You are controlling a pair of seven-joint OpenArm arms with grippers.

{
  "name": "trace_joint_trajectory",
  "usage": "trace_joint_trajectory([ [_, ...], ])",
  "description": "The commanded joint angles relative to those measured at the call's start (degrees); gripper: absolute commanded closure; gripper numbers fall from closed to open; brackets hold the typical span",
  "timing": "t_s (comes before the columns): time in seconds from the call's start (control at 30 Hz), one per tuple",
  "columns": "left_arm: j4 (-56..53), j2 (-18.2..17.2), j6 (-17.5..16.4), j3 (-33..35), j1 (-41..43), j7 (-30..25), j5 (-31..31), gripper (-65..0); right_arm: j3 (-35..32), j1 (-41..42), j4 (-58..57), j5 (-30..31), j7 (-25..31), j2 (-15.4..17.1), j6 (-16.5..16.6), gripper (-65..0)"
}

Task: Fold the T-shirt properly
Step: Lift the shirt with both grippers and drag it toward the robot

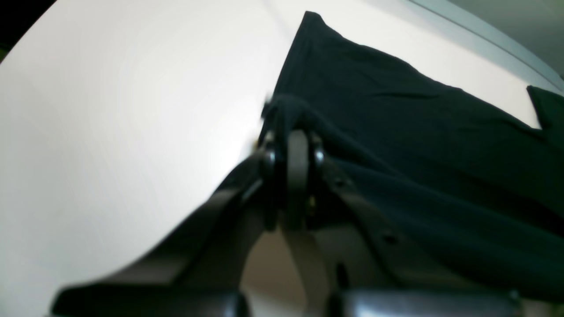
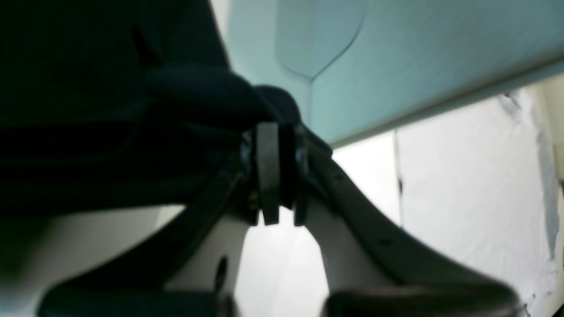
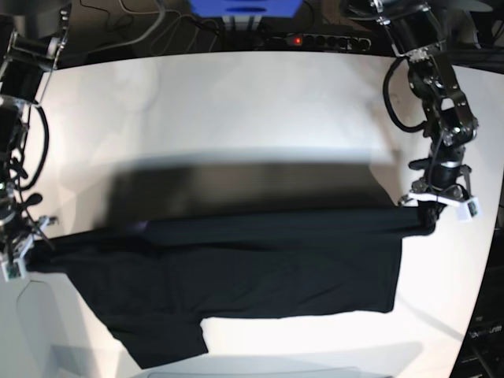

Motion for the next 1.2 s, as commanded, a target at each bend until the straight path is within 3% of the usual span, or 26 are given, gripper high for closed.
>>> trace_joint_trajectory([
  [0.0, 1.07, -0.78, 0.26, -0.36, -0.87, -1.02, -0.06, 0.0, 1.14, 0.9, 1.09, -0.88, -0.61, 1.38, -0.72, 0.0],
  [0.1, 1.07, -0.43, 0.26, -0.36, -0.7, -0.4, -0.06, 0.0, 1.14, -0.16, 0.74, -0.88, -2.46, 0.15, -0.72, 0.0],
  [0.27, 0.72, -0.43, 0.26, -0.36, 0.53, -0.23, -0.32, 0.0, 0.79, -1.83, 1.01, -0.88, -0.79, -0.56, -0.72, 0.0],
  [0.5, 0.8, -0.78, 0.26, -0.36, 1.41, -0.23, -0.32, 0.0, 1.23, 3.01, -0.84, -1.15, -1.05, -0.65, -0.72, 0.0],
  [0.7, 0.72, -0.78, 0.09, -0.36, 3.08, -0.31, -0.41, 0.0, 1.14, -2.62, -0.84, -1.15, -0.61, -0.65, -0.72, 0.0],
  [0.9, 1.16, -0.69, 0.09, -0.36, 3.96, -0.31, -0.5, 0.0, 2.28, -1.92, 0.83, -0.88, -0.96, -0.65, -0.72, 0.0],
  [1.0, 1.24, -0.78, 0.09, -0.36, 4.05, -0.31, -0.32, 0.0, 5.27, -0.69, 1.97, -1.15, -1.05, -2.93, -0.72, 0.0],
  [1.17, 1.16, -0.69, 0.09, -0.45, 5.72, -0.31, -0.5, 0.0, 5.62, -4.47, 0.83, -1.15, -0.52, -3.11, -0.72, 0.0],
])
